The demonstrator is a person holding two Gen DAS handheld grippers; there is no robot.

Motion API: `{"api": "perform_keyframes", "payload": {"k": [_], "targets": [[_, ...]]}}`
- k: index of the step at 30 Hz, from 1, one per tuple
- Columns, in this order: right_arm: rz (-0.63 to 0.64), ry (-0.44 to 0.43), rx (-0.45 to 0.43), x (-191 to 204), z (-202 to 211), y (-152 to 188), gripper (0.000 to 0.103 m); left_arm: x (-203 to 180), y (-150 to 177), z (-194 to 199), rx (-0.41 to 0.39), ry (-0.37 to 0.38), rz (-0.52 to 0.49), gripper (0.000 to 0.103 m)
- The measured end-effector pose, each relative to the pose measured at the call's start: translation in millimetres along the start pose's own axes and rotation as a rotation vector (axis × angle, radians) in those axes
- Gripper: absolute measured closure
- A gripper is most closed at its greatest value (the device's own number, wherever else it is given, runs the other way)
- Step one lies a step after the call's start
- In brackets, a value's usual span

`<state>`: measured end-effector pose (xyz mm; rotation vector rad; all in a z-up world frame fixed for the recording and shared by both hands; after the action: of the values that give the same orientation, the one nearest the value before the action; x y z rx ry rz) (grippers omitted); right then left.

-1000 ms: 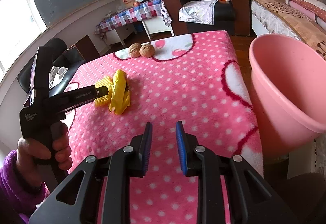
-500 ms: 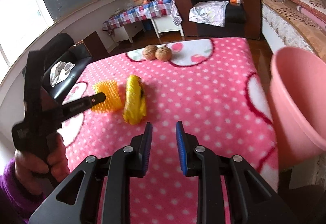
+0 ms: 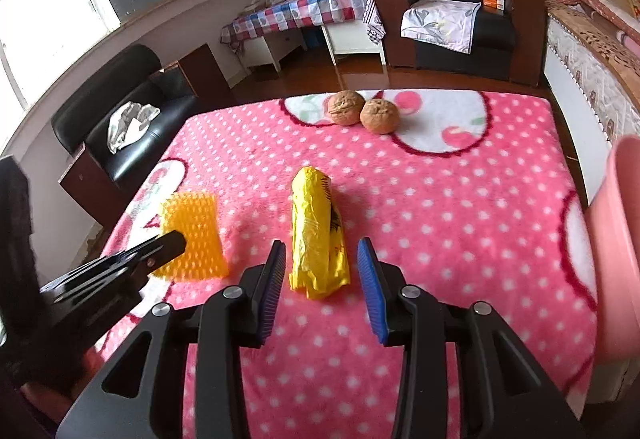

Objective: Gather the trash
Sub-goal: 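Grasp the yellow foam mesh with the left tool while the right tool grasps the yellow plastic wrapper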

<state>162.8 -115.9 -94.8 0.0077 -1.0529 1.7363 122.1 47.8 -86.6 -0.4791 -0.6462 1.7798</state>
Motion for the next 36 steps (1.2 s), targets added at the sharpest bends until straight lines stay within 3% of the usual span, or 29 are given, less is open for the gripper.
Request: {"api": "perform_keyframes", "payload": {"k": [20,21,22,26,36], "targets": [[0.01,0.054,0.053,-8.6,-37.1,-1.2,0.065,-3.4,6.7,7.6,-0.001,0.025,-0.013,0.094],[0.015,0.051,0.056,-8.1,-36.8,-1.2,0.068,-3.7,6.7,7.6,0.0,0.027,-0.013,0.094],[0.019,0.044,0.059,-7.7,-36.0,-0.8,0.078,-4.2,6.7,7.9,-0.001,0.028,-0.013,0.094],[0.02,0.024,0.055,-4.1,-28.0,2.9,0.086,-5.3,5.7,9.7,-0.008,0.032,-0.013,0.094],[0.011,0.008,0.025,4.7,7.8,13.2,0.087,-13.2,3.4,19.0,-0.029,0.058,-0.031,0.094]]}}
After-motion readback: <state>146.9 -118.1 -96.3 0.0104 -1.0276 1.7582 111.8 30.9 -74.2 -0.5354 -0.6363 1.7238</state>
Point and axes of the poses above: each gripper's, at about its wrist camera, not at the fingertips, and z roughly against the way its jaws point, x to its left, y to its underside, the point moved 3 cm from there along -z, roughly the way its jaws point, and after that the axes turned 15 degrees about -y, right-handed, at the moved point
